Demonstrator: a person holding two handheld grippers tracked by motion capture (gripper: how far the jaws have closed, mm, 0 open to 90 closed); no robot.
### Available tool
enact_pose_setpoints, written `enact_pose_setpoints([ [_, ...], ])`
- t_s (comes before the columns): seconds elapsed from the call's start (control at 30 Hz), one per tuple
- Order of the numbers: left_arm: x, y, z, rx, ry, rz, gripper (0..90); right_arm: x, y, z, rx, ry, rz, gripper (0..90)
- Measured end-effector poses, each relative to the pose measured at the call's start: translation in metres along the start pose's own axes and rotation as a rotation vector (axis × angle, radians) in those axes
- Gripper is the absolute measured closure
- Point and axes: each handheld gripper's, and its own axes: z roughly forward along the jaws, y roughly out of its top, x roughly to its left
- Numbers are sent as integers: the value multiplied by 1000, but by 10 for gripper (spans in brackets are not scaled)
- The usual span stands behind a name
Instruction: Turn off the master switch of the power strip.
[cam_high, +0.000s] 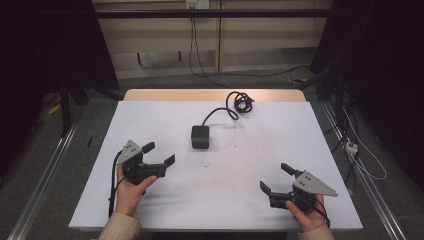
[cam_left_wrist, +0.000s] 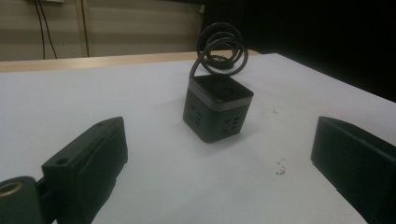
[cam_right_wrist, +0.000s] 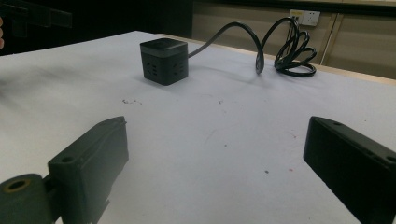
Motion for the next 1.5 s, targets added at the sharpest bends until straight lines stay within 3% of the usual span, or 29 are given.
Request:
enact_pose_setpoints([
  [1.07,-4,7,25,15,-16,20,47,0,0,0,-4,2,2,63],
  [1.5,-8,11,36,42,-50,47,55,0,1,-1,-4,7,-1,64],
])
